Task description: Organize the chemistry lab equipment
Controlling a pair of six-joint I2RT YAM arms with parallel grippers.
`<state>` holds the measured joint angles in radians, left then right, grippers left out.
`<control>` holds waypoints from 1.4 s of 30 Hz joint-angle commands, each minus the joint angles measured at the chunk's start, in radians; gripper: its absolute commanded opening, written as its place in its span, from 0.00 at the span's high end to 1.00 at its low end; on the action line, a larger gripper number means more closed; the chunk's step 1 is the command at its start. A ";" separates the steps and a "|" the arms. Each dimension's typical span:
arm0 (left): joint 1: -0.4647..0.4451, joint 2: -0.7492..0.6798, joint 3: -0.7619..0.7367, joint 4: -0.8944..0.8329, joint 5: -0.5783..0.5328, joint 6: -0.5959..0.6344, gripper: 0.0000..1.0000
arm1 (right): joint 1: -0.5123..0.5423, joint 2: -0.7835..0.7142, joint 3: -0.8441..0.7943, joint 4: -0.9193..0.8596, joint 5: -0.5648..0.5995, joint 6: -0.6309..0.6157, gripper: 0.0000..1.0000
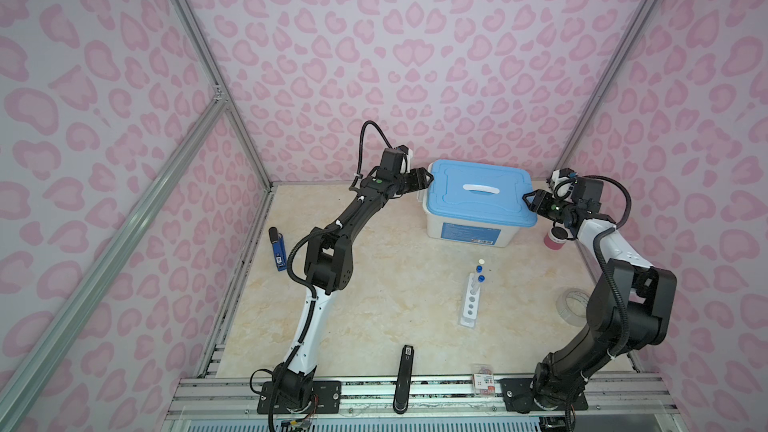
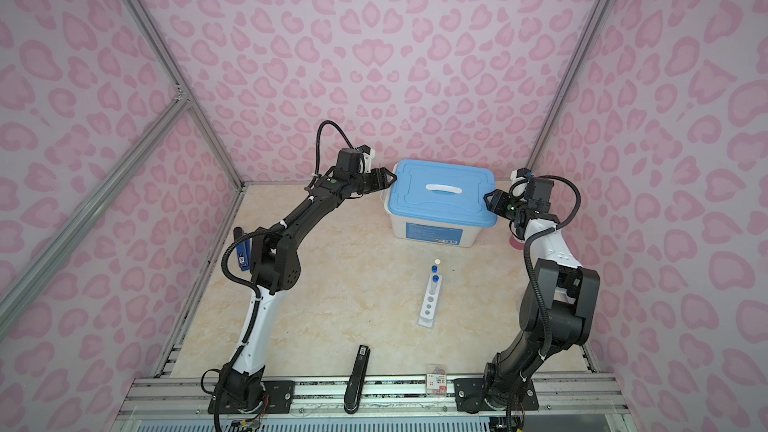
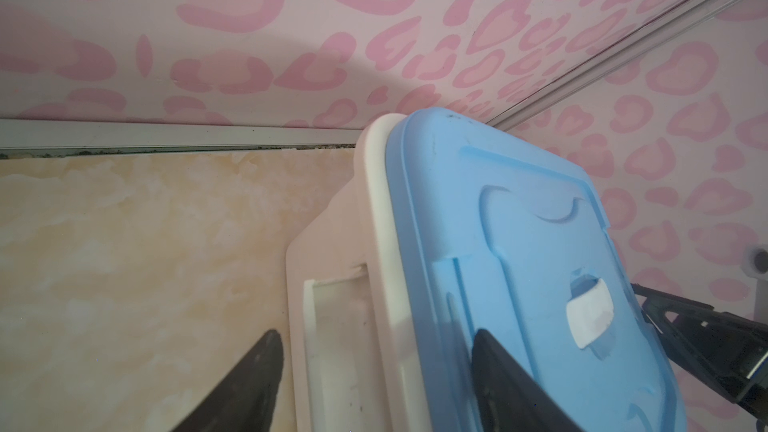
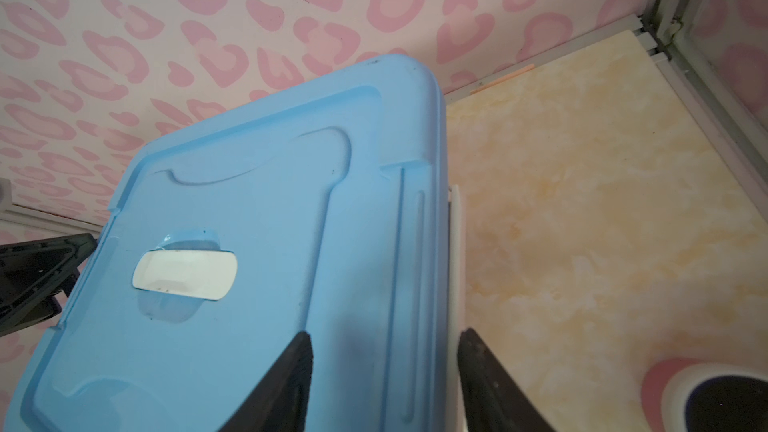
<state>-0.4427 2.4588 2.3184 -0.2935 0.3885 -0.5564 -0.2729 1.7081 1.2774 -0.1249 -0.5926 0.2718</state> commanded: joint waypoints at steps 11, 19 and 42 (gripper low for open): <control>0.015 -0.237 -0.033 0.024 0.046 0.013 0.26 | 0.017 -0.017 0.033 -0.028 0.005 0.004 0.52; 0.035 -0.256 -0.083 0.043 0.050 0.013 0.26 | 0.033 -0.006 0.049 -0.030 0.000 0.014 0.53; 0.048 -0.283 -0.135 0.060 0.049 0.032 0.26 | 0.084 0.018 0.118 -0.143 0.108 -0.067 0.52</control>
<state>-0.3946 2.4138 2.1906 -0.2379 0.4461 -0.5476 -0.1959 1.7130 1.3815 -0.2310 -0.5251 0.2424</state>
